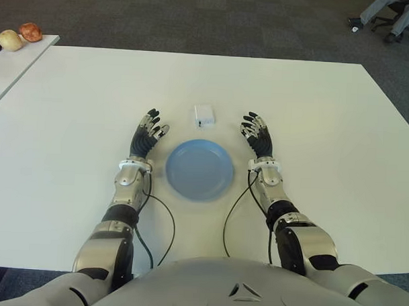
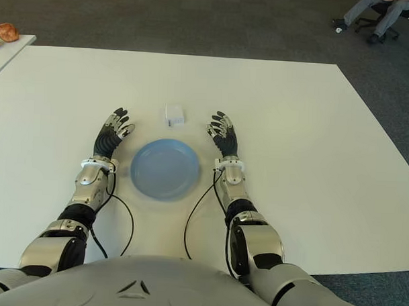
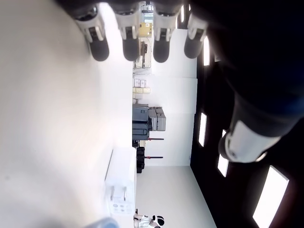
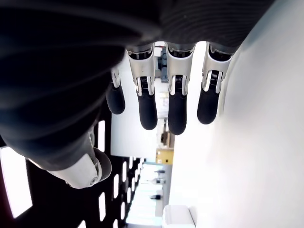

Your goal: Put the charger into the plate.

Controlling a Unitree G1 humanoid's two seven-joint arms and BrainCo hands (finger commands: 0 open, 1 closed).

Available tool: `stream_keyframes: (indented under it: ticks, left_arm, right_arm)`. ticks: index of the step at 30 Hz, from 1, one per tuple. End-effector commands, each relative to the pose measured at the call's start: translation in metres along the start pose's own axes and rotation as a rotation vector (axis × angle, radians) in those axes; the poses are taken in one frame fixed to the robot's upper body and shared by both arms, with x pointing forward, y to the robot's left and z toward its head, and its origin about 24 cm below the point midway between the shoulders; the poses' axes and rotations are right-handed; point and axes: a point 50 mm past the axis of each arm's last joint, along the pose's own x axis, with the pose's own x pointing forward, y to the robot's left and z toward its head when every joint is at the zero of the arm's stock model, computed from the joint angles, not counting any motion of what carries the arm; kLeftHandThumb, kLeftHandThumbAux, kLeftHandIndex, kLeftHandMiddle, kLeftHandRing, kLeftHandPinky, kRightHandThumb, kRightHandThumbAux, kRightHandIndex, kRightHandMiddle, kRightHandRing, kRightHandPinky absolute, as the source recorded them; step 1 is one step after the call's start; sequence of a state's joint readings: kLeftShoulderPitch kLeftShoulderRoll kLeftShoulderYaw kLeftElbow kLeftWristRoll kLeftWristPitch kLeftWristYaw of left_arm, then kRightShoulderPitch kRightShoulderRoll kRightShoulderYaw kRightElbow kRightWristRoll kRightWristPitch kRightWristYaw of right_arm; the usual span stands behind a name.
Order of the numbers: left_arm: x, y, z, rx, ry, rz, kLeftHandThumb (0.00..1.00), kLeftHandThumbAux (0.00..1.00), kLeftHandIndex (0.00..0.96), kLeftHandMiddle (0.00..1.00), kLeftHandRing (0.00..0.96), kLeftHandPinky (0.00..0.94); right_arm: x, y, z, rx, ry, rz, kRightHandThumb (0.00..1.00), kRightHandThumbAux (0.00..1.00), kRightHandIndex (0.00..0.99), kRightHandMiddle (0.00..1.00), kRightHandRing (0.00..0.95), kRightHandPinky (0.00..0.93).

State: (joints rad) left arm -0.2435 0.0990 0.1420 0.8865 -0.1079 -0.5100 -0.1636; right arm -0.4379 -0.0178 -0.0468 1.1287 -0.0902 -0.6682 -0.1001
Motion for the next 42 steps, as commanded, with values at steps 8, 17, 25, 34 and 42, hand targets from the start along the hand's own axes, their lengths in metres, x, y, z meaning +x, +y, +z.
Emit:
stream_keyframes:
  ticks: [8, 17, 25, 34, 42]
  left_arm:
    - [-0.017, -0.004, -0.035, -0.027, 0.177, 0.023, 0.013, 0.647, 0.043, 0.087, 0.081, 0.095]
    - [-0.016, -0.007, -0.038, -0.04, 0.195, 0.025, 0.026, 0.654, 0.046, 0.09, 0.084, 0.109]
    - [-0.015, -0.009, -0.042, -0.043, 0.226, 0.025, 0.025, 0.644, 0.049, 0.09, 0.087, 0.11]
    - [-0.014, -0.01, -0.041, -0.038, 0.216, 0.026, 0.03, 0.637, 0.05, 0.091, 0.086, 0.11]
    - [-0.014, -0.014, -0.042, -0.045, 0.22, 0.019, 0.033, 0.643, 0.043, 0.088, 0.083, 0.102]
  right_arm:
    - [-0.015, -0.001, -0.024, -0.002, 0.138, 0.0, 0.275, 0.649, 0.136, 0.194, 0.207, 0.242]
    - [0.003, -0.012, -0.001, -0.022, 0.053, -0.019, 0.334, 0.656, 0.12, 0.176, 0.182, 0.214]
    - [0.026, -0.023, 0.037, -0.069, -0.061, -0.015, 0.34, 0.652, 0.103, 0.152, 0.161, 0.201]
    - [0.043, -0.025, 0.077, -0.128, -0.151, -0.046, 0.311, 0.659, 0.092, 0.135, 0.149, 0.196]
    - [0.069, -0.015, 0.13, -0.246, -0.293, -0.04, 0.254, 0.686, 0.077, 0.129, 0.139, 0.177]
